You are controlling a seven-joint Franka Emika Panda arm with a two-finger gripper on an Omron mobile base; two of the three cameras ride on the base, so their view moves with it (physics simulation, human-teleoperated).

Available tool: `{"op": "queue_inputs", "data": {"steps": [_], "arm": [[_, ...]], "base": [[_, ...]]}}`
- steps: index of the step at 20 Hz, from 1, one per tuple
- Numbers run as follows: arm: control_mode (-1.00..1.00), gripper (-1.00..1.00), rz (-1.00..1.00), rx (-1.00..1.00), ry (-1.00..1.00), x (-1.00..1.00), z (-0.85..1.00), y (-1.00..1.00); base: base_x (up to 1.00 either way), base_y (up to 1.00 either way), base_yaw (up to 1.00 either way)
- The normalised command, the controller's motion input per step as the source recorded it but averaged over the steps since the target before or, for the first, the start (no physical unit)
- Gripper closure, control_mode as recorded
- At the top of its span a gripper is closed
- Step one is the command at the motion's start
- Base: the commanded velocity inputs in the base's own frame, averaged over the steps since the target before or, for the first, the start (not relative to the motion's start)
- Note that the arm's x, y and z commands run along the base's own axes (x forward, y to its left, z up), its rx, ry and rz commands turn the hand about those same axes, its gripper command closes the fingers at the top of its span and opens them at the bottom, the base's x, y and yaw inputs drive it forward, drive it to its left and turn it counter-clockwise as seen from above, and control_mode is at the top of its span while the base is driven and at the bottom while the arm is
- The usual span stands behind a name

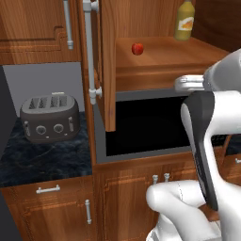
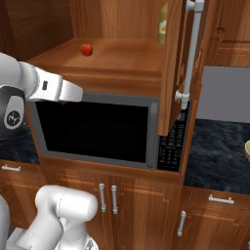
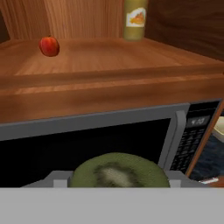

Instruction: Open the cabinet. Pick the kiwi and apple from the cabinet and place them into the bowl. Then close the cabinet.

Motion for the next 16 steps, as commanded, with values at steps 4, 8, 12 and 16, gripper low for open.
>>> {"op": "queue_inputs", "data": {"steps": [4,8,12,16], "arm": [[-1.0,1.0,0.0,0.0,0.01,-0.25,-0.07,0.01],[-1.0,1.0,0.0,0.0,0.01,-0.15,-0.01,0.0],[-1.0,1.0,0.02,0.0,0.01,-0.04,0.0,0.0],[-1.0,1.0,0.06,0.0,0.02,0.0,0.0,0.0]], "base": [[0.0,0.0,0.0],[0.0,0.0,0.0],[0.0,0.0,0.0],[0.0,0.0,0.0]]}}
